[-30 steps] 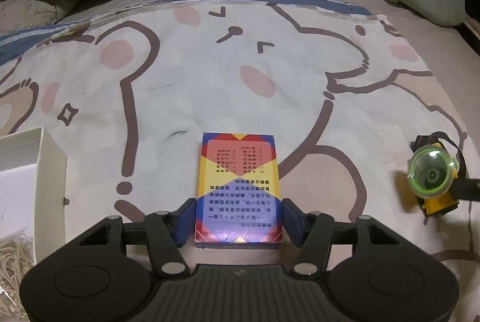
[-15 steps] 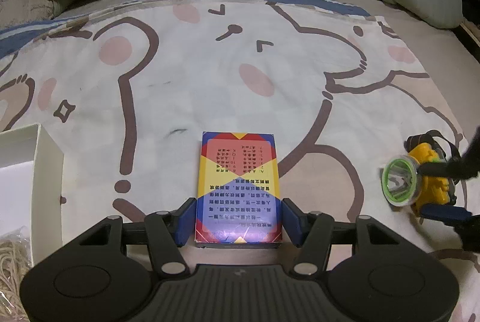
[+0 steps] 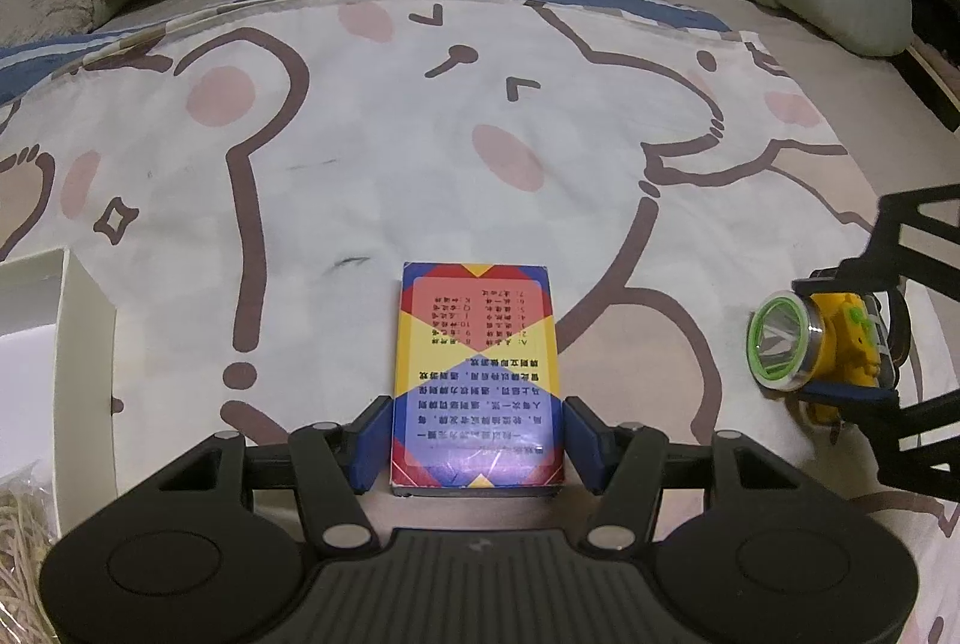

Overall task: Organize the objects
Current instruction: 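Regrip the headlamp by its yellow body with the right tool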

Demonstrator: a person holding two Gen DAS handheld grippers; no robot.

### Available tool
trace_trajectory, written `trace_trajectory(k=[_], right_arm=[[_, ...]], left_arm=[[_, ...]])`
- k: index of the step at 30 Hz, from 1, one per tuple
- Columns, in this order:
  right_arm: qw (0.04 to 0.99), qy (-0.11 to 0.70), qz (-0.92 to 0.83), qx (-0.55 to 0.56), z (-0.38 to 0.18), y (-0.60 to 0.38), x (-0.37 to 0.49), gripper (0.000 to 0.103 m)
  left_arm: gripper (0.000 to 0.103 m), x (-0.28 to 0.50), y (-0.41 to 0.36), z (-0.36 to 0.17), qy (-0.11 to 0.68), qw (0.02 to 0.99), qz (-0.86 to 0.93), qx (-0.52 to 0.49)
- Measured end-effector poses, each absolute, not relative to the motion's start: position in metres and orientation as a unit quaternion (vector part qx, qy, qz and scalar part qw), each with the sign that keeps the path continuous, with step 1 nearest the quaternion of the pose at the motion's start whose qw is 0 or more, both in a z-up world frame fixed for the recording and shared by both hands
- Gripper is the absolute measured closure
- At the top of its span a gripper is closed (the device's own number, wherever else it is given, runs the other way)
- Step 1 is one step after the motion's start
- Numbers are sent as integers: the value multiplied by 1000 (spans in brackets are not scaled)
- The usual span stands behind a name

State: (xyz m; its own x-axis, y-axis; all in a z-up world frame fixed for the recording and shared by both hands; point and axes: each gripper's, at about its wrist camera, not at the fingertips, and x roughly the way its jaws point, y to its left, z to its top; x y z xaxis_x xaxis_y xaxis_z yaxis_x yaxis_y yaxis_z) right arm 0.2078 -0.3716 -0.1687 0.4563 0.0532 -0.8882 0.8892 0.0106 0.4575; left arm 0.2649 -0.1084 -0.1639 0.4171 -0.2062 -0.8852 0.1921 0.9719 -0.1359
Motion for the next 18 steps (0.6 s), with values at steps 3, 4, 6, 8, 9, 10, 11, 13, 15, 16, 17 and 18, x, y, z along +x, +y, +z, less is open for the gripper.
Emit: trace_trajectory(k=[3, 4, 6, 8, 9, 10, 11, 13, 15, 16, 17, 18], right_arm=[[608, 389, -354, 594, -172, -370, 214, 53], [609, 391, -354, 593, -175, -371, 215, 53], [610, 395, -347, 593, -180, -374, 214, 53], [620, 403, -335, 584, -182, -377, 215, 54], [628, 407, -327, 577, -181, -377, 215, 54], [636, 413, -319, 568, -180, -378, 216, 54], [643, 420, -311, 559, -180, -378, 216, 54], [657, 432, -296, 542, -177, -378, 216, 54], [669, 448, -279, 524, -175, -379, 214, 54], [675, 455, -270, 515, -174, -378, 213, 55], [682, 462, -261, 504, -173, -378, 211, 55], [690, 471, -250, 490, -171, -378, 209, 55]], left_arm=[[43, 265, -108, -164, 526, 842, -120, -6], [43, 264, -108, -164, 526, 842, -121, -5], [43, 264, -108, -164, 525, 843, -122, -4], [43, 264, -108, -164, 525, 843, -122, -5], [43, 264, -108, -164, 524, 843, -122, -5], [43, 264, -108, -164, 524, 843, -121, -5], [43, 264, -108, -164, 524, 843, -121, -4], [43, 262, -109, -163, 524, 843, -121, -1], [43, 260, -109, -162, 525, 842, -122, 1], [43, 259, -109, -162, 526, 842, -123, 2], [43, 257, -109, -161, 527, 841, -123, 3], [43, 255, -109, -161, 528, 840, -124, 5]])
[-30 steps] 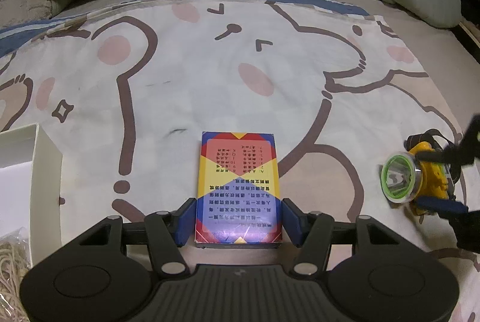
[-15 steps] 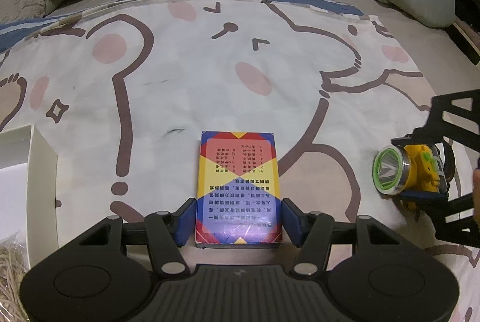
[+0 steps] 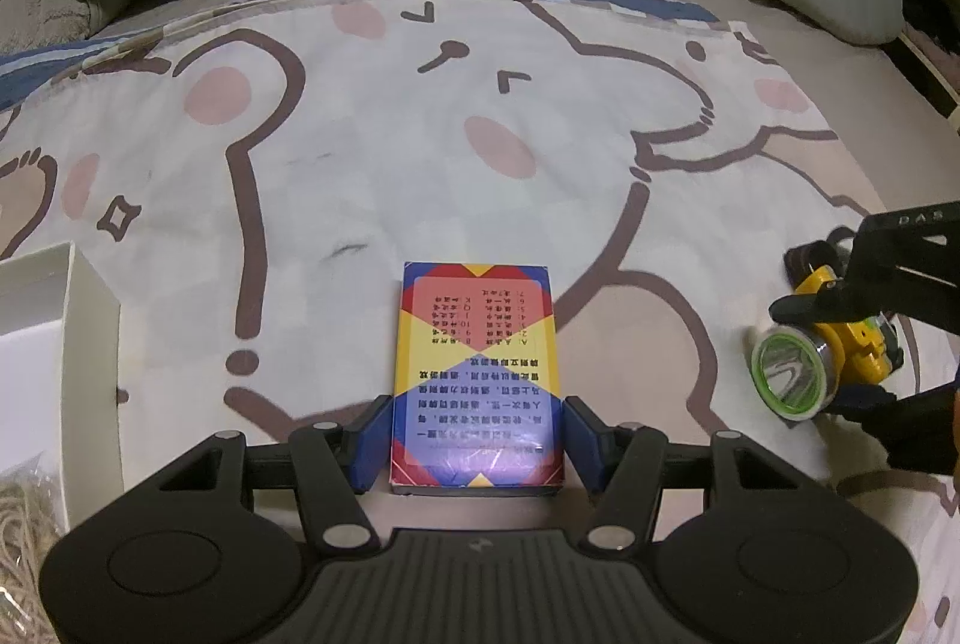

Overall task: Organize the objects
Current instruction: 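Regrip the headlamp by its yellow body with the right tool, then carry the headlamp and card box over the white box with both tools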

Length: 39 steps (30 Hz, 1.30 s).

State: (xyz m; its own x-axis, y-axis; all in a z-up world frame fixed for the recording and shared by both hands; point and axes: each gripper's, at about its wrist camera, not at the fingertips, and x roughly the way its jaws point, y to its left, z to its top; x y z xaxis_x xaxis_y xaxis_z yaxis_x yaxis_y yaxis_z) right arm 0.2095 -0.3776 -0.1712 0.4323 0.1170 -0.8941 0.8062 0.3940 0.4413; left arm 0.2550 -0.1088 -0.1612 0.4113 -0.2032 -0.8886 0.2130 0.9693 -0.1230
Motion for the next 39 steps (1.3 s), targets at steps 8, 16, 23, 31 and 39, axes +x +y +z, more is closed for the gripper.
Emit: trace_trajectory(k=[8, 16, 23, 31, 39], right_arm=[[739, 524, -166, 389, -161, -365, 189, 55], [771, 568, -66, 279, -151, -348, 156, 55], [783, 594, 29, 181, -141, -333, 123, 55], [791, 597, 131, 37, -126, -321, 76, 55], [778, 609, 155, -24, -128, -319, 47, 55]], left_arm=[[43, 234, -103, -158, 542, 831, -125, 8], [43, 191, -96, -156, 554, 823, -125, 24], [43, 151, -82, -154, 566, 815, -125, 21], [43, 104, -70, -153, 572, 809, -135, 24], [43, 72, -73, -157, 576, 804, -141, 52]])
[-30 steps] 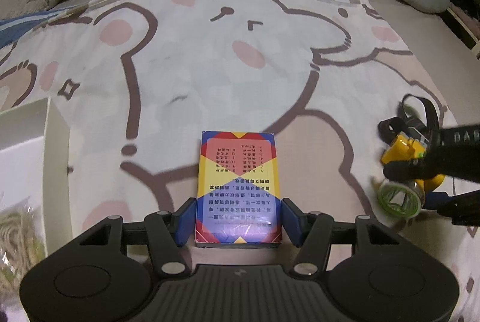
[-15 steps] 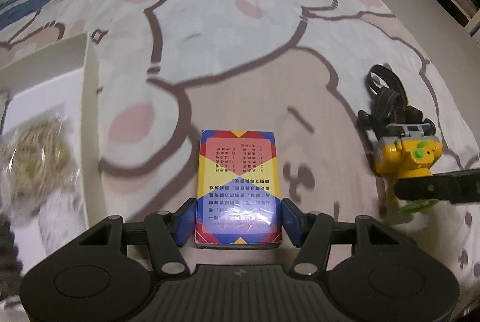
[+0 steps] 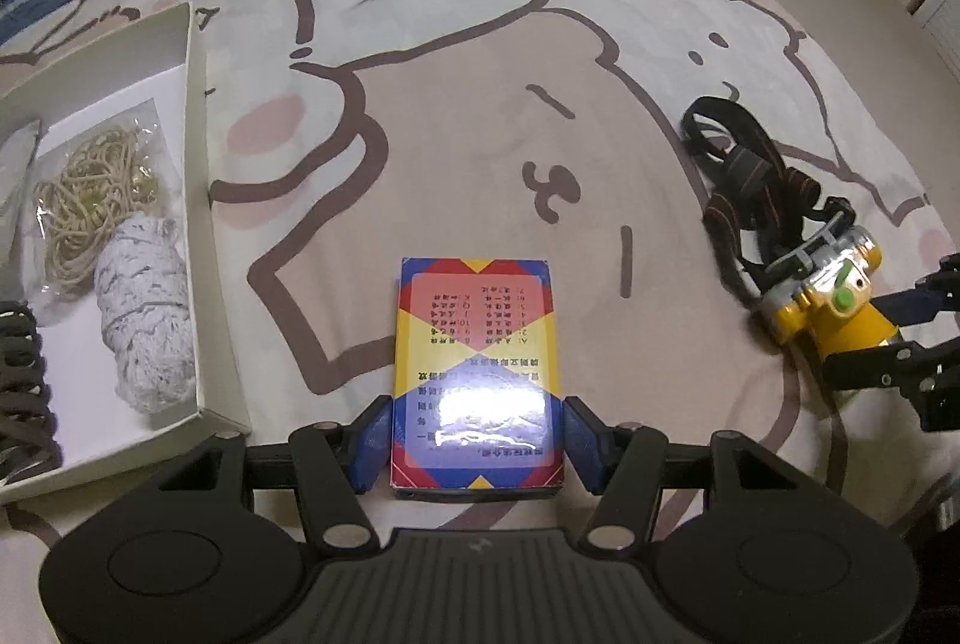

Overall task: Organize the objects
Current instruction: 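Carry the headlamp and card box over the white box with both tools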

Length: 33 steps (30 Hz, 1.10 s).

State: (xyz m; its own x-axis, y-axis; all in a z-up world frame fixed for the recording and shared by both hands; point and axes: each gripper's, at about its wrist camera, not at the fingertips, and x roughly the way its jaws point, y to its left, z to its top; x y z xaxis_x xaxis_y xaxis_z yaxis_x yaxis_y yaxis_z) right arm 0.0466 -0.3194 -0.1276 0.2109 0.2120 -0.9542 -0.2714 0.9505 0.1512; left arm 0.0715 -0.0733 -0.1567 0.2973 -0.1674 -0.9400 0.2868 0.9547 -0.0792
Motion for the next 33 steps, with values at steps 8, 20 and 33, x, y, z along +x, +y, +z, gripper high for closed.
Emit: trace_trajectory(k=[8, 20, 33], right_arm=[[787, 601, 104, -94, -129, -306, 47, 59], [770, 633, 64, -36, -155, -318, 63, 61], [834, 545, 72, -47, -117, -314, 56, 61]], left_arm=[[42, 76, -78, -160, 571, 809, -129, 53], [43, 89, -83, -169, 570, 812, -115, 50], [43, 92, -77, -130, 516, 847, -120, 33]])
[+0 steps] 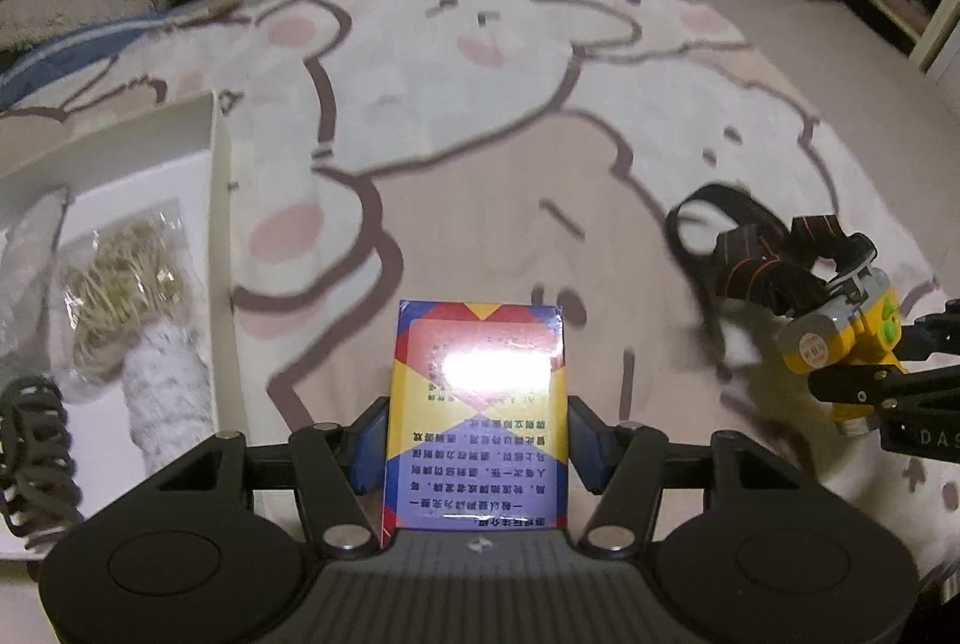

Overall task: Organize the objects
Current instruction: 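Carry the headlamp and card box over the white box with both tools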

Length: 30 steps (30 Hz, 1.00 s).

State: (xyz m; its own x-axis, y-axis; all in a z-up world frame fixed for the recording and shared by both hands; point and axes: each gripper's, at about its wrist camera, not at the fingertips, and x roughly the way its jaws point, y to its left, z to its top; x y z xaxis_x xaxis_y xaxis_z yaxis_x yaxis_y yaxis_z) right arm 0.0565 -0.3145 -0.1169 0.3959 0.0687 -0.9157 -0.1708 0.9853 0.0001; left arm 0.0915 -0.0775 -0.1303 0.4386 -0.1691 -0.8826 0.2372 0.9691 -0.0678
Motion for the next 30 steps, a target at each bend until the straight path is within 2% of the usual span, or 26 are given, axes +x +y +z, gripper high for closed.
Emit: trace_trajectory(k=[16, 30], right_arm=[[887, 455, 69, -28, -64, -278, 83, 61], [906, 399, 134, -49, -23, -193, 113, 61]], left_arm=[[43, 110, -27, -71, 446, 890, -93, -23], [43, 135, 75, -34, 379, 923, 4, -61]])
